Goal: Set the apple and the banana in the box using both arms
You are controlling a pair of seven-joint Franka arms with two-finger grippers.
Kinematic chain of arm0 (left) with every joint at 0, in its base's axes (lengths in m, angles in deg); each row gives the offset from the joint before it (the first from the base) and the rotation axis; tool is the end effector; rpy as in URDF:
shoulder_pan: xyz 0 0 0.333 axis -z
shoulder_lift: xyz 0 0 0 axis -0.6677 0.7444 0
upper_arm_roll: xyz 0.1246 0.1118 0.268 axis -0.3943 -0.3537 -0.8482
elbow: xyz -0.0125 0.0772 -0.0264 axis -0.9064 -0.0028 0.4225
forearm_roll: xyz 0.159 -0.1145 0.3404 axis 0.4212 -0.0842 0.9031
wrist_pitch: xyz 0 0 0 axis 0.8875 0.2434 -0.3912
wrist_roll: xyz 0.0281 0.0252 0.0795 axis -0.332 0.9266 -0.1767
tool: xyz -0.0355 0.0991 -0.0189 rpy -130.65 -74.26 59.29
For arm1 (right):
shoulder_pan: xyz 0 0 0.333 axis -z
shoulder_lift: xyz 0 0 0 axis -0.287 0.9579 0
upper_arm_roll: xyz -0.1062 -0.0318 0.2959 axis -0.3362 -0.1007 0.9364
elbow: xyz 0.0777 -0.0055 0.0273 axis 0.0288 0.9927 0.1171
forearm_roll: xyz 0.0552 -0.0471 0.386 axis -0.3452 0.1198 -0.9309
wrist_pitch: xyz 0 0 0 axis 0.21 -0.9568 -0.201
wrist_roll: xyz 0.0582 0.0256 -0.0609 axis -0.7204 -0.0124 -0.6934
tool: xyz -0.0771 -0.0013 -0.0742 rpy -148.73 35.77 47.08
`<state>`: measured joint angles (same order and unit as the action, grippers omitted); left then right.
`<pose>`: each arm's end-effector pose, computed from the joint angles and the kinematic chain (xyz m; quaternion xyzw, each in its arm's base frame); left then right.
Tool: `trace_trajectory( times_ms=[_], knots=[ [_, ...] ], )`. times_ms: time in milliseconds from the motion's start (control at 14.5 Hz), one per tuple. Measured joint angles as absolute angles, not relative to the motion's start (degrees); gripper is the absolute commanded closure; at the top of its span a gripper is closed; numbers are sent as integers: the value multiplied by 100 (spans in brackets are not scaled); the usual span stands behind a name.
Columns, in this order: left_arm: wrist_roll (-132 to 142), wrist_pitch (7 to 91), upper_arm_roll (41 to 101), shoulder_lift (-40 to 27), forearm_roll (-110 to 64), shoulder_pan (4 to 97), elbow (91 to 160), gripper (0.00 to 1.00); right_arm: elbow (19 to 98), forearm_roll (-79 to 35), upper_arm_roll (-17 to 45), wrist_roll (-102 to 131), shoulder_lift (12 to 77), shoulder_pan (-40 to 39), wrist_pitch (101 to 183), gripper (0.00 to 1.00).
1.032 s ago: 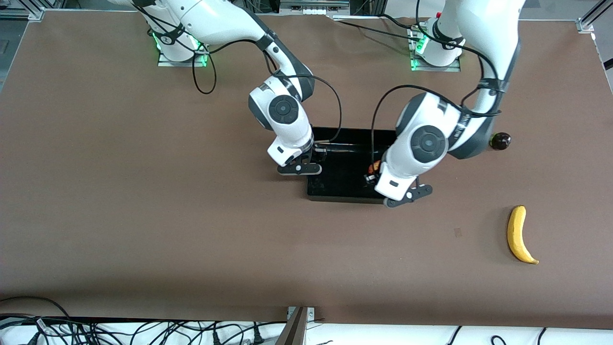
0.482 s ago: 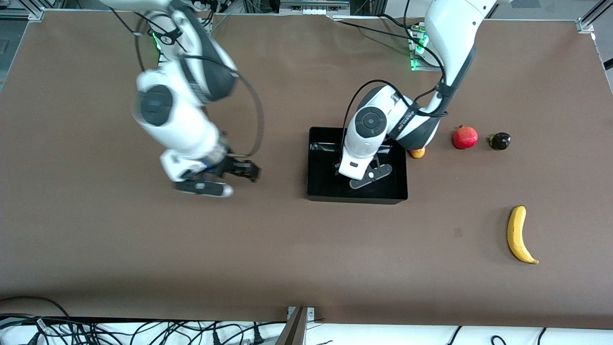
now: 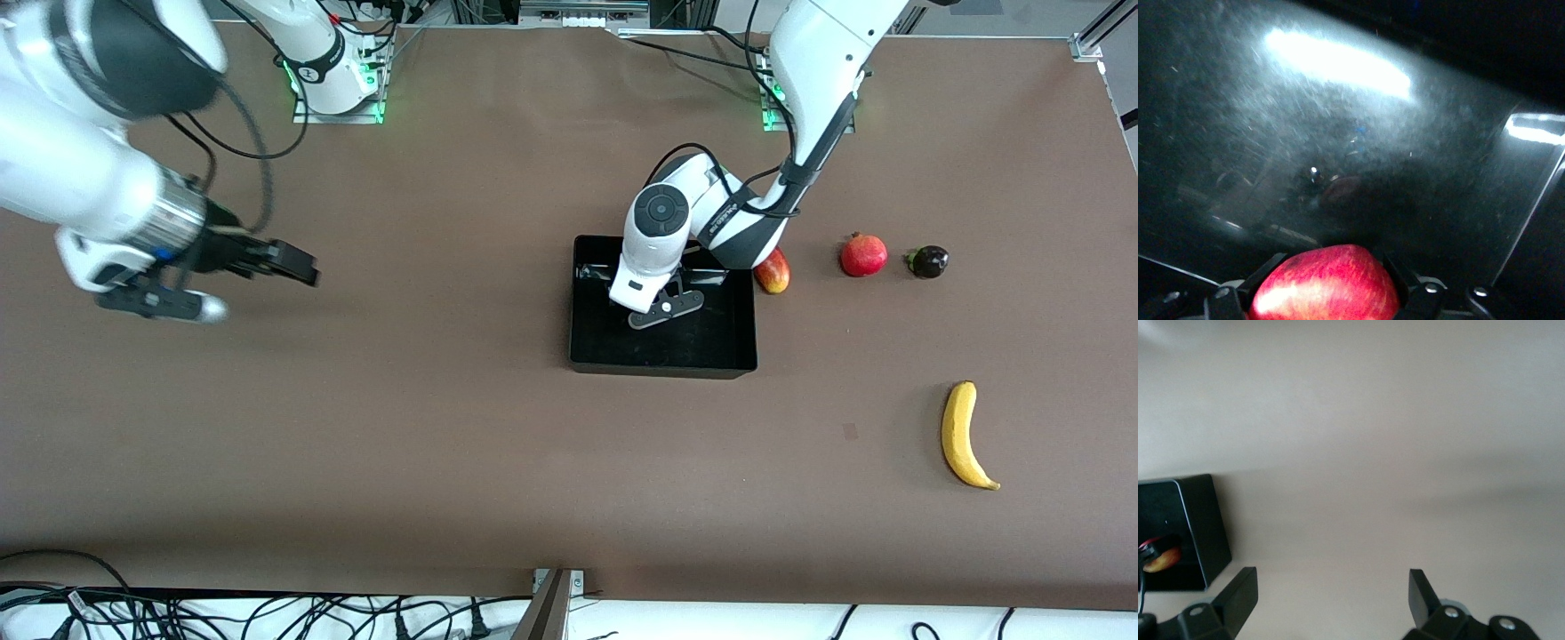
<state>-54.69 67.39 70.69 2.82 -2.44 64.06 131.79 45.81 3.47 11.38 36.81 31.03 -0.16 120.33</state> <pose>0.4941 -0.3975 0.1994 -0.9837 -0.1757 0.0355 0.0136 0.6010 0.1196 0.5611 -0.9929 0.0812 0.0402 0.0775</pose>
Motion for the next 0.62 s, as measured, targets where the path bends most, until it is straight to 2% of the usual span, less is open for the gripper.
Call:
trace_trajectory(
  times_ms=[344,551,619],
  knots=[
    [-5580,6870,7219,512,41,6407,13211,100,5018,490,1135,2817,2289,782,11502,0],
    [-5737,6967,7239,586,234,6406,13212,100,5145,777,1336,2286,2013,1279,11297,0],
    [-5779,6970,7250,592,311,6406,13212,71,5163,857,1420,2182,1977,1394,11271,0]
  ],
)
